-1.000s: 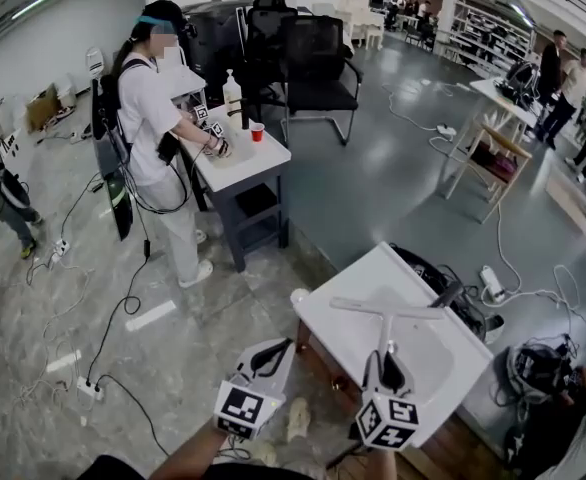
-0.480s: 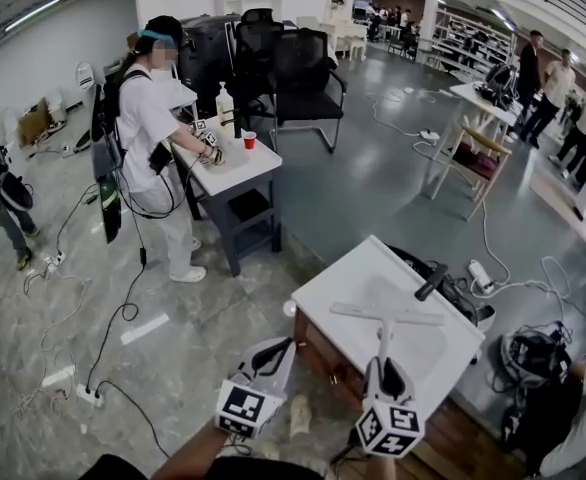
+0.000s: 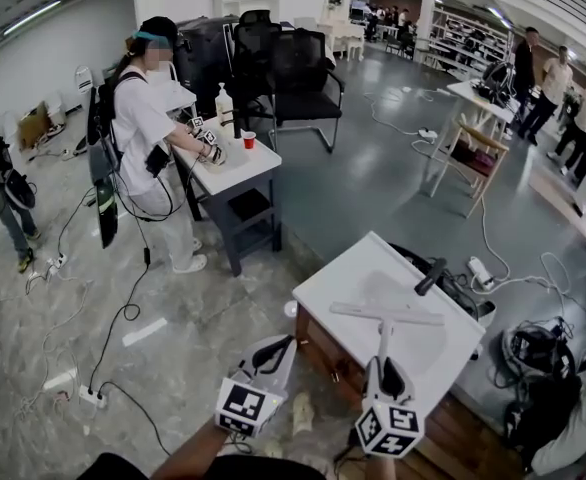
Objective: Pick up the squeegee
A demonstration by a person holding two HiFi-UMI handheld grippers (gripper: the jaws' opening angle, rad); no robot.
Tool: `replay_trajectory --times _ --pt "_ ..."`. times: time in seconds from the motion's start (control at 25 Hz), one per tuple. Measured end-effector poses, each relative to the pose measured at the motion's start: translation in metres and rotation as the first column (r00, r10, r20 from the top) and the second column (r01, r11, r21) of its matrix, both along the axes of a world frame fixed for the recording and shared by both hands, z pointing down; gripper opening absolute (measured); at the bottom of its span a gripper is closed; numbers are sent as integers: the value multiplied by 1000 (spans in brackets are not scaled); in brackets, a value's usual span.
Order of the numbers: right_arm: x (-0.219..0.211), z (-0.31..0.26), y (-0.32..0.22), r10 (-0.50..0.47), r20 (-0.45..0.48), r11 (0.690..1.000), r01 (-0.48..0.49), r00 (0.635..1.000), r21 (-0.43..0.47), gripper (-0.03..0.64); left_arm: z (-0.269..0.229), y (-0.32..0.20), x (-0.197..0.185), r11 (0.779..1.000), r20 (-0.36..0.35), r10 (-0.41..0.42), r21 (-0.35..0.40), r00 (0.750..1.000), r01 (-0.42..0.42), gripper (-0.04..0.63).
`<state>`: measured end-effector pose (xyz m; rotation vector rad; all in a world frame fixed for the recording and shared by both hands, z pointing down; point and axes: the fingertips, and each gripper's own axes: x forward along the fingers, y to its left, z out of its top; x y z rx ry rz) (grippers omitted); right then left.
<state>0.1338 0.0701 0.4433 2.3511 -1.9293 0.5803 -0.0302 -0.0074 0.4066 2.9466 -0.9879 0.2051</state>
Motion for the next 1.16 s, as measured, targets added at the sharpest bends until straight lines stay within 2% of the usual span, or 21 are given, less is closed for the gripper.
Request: replay_trajectory --times 0.2,0.32,0.44,0.56,0.8,1.0,1.16 --pt "0 -1 -3 -1 -14 1000 1 1000 -1 75 0 0 0 999 -8 -5 -45 1000 5 2" --pt "-2 -1 -3 -7 -17 1000 7 1000 -2 74 -3 0 1 1000 -20 -1 -29 1000 1 2" --pt "-5 -3 -3 -11 -19 1000 11 1000 -2 74 -1 -1 -2 1000 0 1 -3 1000 -1 2" --pt "-5 -5 -4 -13 -18 1000 13 1000 -1 74 -5 -1 -1 1000 -17 -3 -17 1000 2 2" --pt "-7 -3 -6 -19 -17 1000 19 1000 0 74 -3 -2 -3 1000 -6 -1 -3 1000 1 2" --pt "-8 -3 -6 -19 -20 1000 19 1000 0 74 4 0 -6 999 9 -10 -40 1000 11 2" --pt "-6 1 -7 -17 -20 1000 17 1000 -3 74 4 -3 -3 1000 0 -3 -12 1000 3 2"
